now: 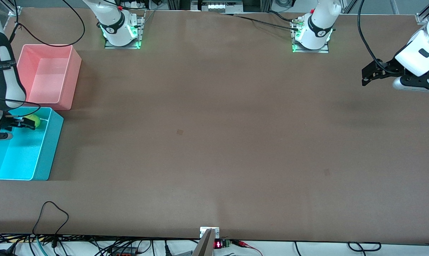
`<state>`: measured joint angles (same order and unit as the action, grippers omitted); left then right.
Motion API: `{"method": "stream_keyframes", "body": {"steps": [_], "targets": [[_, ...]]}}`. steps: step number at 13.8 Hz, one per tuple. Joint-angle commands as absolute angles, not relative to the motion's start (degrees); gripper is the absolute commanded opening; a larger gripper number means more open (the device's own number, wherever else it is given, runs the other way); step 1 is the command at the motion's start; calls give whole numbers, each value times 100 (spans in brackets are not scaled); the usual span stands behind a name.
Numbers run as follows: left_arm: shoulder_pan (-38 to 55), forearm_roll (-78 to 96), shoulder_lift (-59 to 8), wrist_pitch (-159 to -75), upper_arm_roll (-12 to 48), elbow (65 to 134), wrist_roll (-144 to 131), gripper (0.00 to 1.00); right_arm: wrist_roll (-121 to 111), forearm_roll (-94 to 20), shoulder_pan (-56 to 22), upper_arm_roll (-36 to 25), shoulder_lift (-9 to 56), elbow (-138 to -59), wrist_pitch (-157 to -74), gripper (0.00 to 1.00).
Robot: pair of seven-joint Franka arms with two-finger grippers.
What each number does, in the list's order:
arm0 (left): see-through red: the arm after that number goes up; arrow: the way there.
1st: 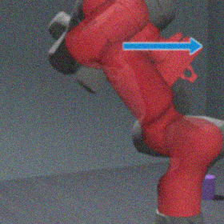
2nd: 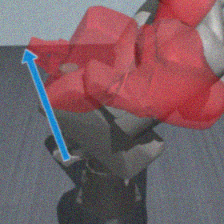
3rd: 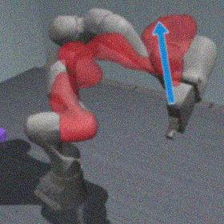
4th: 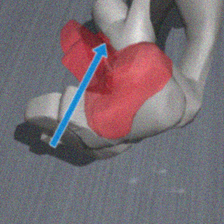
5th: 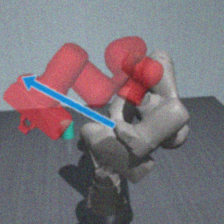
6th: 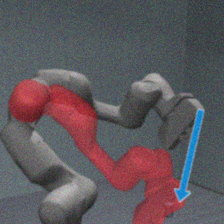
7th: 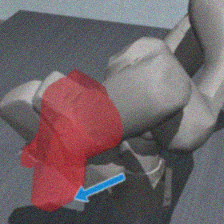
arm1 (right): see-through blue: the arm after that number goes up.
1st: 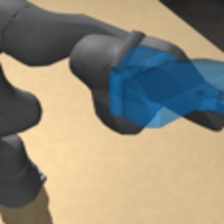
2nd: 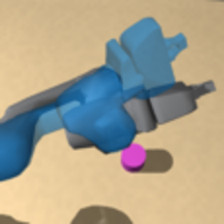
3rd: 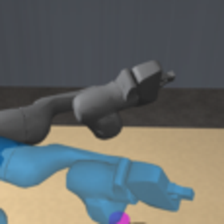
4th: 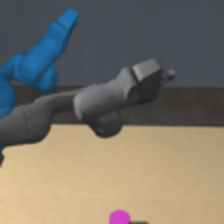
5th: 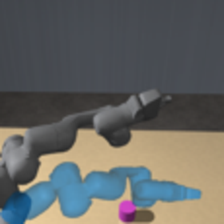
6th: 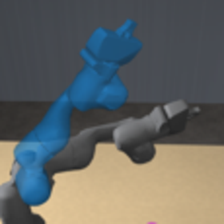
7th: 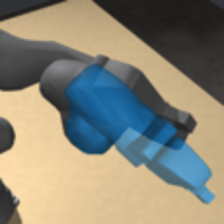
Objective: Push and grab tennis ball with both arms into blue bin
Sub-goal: 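Open the right gripper to drop the ball into the cyan bin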
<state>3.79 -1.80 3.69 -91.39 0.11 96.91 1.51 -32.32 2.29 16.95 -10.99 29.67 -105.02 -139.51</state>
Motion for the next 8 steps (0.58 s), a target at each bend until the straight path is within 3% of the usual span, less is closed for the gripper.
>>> {"method": "stream_keyframes", "body": {"steps": [1, 4, 8], "targets": [[396, -132, 369, -9044, 114, 9571, 132, 100, -3173, 220, 1723, -836, 2340, -10503, -13650, 100], [404, -132, 360, -9026, 123, 9519, 123, 100, -3138, 228, 1644, -537, 1629, -10494, -13011, 100], [396, -132, 352, -9000, 123, 9510, 123, 100, -2832, 325, 977, -431, 609, -10222, -11544, 100]]}}
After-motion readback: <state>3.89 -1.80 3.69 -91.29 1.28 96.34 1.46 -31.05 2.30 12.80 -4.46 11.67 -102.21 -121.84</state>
